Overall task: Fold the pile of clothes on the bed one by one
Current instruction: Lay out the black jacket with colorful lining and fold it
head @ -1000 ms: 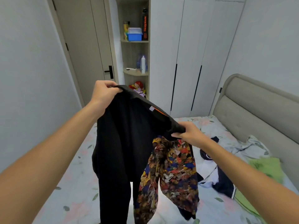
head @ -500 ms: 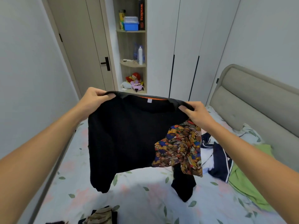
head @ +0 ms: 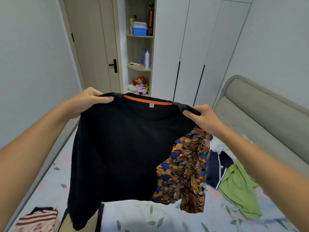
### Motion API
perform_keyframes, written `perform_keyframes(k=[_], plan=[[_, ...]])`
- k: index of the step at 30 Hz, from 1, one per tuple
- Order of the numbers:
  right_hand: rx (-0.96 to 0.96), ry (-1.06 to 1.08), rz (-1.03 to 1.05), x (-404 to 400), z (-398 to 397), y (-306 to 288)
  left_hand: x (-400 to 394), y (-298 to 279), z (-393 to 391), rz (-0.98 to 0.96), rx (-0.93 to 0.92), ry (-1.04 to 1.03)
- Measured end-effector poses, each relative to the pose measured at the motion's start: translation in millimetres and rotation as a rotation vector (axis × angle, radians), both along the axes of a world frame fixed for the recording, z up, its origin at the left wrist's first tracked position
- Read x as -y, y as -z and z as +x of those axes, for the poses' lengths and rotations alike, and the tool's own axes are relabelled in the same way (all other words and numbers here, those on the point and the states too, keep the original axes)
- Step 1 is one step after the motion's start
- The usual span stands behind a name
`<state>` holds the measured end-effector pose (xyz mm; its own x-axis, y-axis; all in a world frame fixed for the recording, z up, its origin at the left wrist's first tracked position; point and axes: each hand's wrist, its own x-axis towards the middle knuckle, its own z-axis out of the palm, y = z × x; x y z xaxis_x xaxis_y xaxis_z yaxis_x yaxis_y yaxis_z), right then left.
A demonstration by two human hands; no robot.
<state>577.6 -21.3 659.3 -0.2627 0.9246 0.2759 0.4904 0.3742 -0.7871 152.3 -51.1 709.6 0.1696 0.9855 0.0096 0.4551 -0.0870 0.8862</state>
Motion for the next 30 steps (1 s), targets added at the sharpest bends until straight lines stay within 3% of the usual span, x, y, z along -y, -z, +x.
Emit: perform_keyframes(k=[7,13,18,23,26,30], plan=[[0.020,-0.044,-0.112,13.2,32.0,35.3,-2.6,52.9,25.4,-0.273,-0.088,0.006],[0.086,-0.012,-0.297,-55.7,27.1,130.8,-72.3,159.8,27.1,-0.387,-0.113,-0.064],[0.249,0.042,-0.421,-188.1,-2.6,266.7,-210.3,307.2,10.1,-0.431,-0.236,-0.126],[0.285,0.150,-0.503,-335.4,-29.1,455.1,-365.6,493.1,3.8,-0.188,-0.749,-0.316],[0.386,0.153,-0.639,-367.6,-17.6,571.2,-392.5,596.5,46.0,-0.156,-0.746,-0.167],[0.444,0.124,-0.706,-375.0,16.0,670.2,-380.1,710.2,120.0,-0.220,-0.665,0.086]])
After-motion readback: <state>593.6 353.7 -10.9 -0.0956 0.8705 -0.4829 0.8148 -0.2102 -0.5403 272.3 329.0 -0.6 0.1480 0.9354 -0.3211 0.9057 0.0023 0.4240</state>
